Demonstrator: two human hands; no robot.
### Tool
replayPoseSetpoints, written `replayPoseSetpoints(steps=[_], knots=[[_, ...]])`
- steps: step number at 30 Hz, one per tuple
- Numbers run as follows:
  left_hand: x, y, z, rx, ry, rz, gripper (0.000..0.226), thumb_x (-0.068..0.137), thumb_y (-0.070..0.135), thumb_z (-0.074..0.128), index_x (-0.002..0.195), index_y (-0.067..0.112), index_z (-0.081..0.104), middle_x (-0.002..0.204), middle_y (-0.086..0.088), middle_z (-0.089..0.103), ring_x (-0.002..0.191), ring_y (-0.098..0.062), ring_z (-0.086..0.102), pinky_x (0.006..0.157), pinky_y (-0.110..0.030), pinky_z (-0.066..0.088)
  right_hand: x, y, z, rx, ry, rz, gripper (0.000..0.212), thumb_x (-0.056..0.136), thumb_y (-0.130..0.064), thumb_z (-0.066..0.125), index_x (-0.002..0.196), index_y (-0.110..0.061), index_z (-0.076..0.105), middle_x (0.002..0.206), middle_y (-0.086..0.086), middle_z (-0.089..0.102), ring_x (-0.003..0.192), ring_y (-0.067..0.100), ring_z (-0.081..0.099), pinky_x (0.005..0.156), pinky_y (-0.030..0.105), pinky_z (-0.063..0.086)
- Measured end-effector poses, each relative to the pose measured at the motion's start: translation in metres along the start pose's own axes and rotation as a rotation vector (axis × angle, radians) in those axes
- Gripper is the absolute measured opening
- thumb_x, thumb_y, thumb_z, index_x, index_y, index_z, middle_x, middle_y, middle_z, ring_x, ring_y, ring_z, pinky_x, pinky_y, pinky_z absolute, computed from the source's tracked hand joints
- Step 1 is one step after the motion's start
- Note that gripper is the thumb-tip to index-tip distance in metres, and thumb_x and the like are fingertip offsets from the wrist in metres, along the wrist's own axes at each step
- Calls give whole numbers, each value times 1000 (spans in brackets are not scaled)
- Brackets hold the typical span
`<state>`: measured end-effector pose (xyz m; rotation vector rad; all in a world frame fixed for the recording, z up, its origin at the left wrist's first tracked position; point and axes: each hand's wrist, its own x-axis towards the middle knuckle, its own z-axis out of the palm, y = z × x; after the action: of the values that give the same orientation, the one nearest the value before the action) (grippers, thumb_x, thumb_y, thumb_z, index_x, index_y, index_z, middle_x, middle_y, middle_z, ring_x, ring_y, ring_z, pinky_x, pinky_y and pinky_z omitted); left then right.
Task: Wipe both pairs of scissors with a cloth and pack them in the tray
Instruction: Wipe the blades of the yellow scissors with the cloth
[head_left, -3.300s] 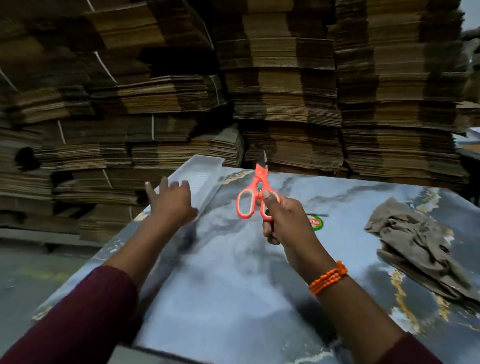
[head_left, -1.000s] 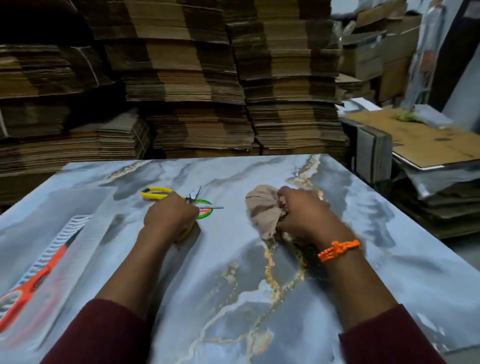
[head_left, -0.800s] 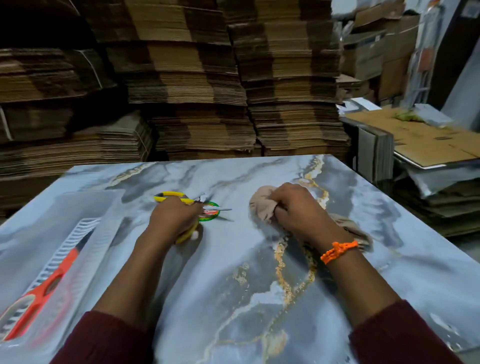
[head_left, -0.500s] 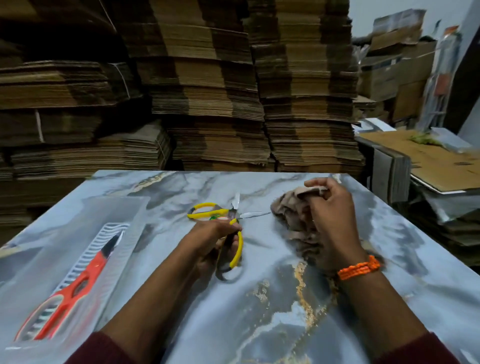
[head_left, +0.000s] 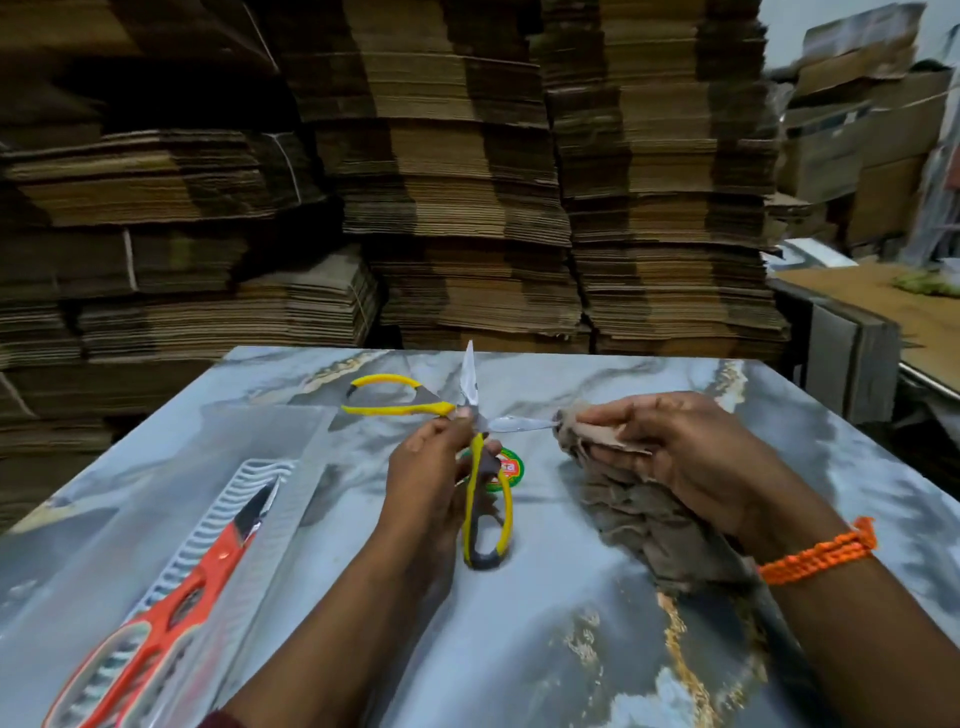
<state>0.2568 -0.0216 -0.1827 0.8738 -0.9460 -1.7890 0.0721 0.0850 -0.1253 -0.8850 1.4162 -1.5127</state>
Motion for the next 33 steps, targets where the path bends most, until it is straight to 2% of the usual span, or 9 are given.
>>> replayPoseSetpoints(steps=[4,6,8,9,12,16,22,27,33], knots=[[4,-6,-2,-142,97,-52,12,98,22,65,90,14,70,93,-19,67,63,-27,61,61,-35,50,-7,13,10,-96,183,-168,33,85,8,75,113,-8,70,96,19,78,87,25,78,78,29,64],[5,-7,-2,-186,131,-17,10,97,21,67,97,12,71,98,-20,68,66,-29,62,64,-37,49,-11,16,17,-148,217,-224,29,81,-2,83,107,-9,73,90,15,79,77,22,78,69,29,65],[3,-5,-1,-191,167,30,10,96,21,69,97,12,72,89,-17,71,62,-27,63,64,-38,48,-15,21,28,-135,169,-270,16,82,-6,83,96,-6,77,81,14,77,55,12,70,48,22,54],[1,-5,0,-181,172,53,10,95,22,70,96,12,73,85,-15,70,61,-26,62,64,-39,49,-16,25,34,-133,138,-314,11,84,-5,82,93,-5,77,78,12,76,52,6,65,45,16,48],[-6,-9,5,-162,134,111,11,94,18,73,93,7,70,86,-20,63,77,-29,59,76,-47,52,-18,38,57,-334,78,-544,9,89,-3,76,95,-9,78,83,-2,78,63,-2,67,60,9,48],[-15,-16,12,-106,58,161,17,92,22,75,81,9,78,88,-21,73,85,-31,65,93,-58,55,-11,55,69,-733,196,-870,11,86,-16,78,96,-21,79,89,-13,75,87,6,69,79,22,54],[-29,-20,26,-219,65,114,19,94,21,71,90,4,79,103,-31,74,88,-35,71,92,-59,58,4,62,63,-747,441,-811,18,83,-29,84,83,-23,66,76,-10,67,73,15,63,67,40,54],[-33,-20,29,-350,70,59,17,95,11,68,102,-2,75,111,-29,74,97,-36,72,98,-54,56,3,67,70,-784,374,-859,14,88,-9,74,88,-19,63,81,-3,62,74,18,61,66,42,52],[-34,-20,27,-276,72,81,15,96,14,68,94,1,75,107,-28,75,85,-29,74,82,-41,63,2,69,62,-836,238,-965,26,92,-9,62,113,-8,77,97,6,63,85,16,65,73,28,54]])
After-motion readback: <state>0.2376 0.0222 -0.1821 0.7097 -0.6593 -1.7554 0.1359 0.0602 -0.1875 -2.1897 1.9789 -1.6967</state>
